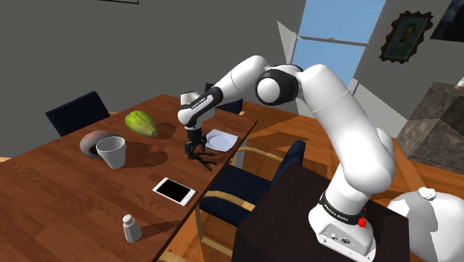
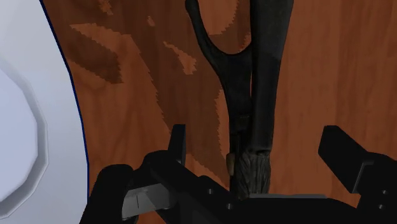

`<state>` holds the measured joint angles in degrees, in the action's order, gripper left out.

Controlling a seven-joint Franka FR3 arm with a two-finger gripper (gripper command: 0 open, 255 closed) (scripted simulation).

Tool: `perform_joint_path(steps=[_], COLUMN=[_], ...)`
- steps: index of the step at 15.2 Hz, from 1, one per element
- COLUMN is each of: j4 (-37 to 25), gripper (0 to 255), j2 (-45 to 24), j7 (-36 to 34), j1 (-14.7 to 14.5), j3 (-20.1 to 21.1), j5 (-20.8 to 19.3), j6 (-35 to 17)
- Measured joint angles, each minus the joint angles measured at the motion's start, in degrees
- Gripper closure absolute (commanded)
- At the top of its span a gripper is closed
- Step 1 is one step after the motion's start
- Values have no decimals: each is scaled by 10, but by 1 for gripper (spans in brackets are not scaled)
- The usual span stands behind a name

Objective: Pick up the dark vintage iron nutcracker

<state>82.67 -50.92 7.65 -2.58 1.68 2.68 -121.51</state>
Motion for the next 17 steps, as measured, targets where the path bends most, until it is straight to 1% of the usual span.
perform_joint_path(steps=[10,17], j4=[-1,8], gripper=[255,255], j2=[-1,31], j7=[0,-1], j1=[0,1], j3=[0,0], j5=[0,0], j6=[-2,23])
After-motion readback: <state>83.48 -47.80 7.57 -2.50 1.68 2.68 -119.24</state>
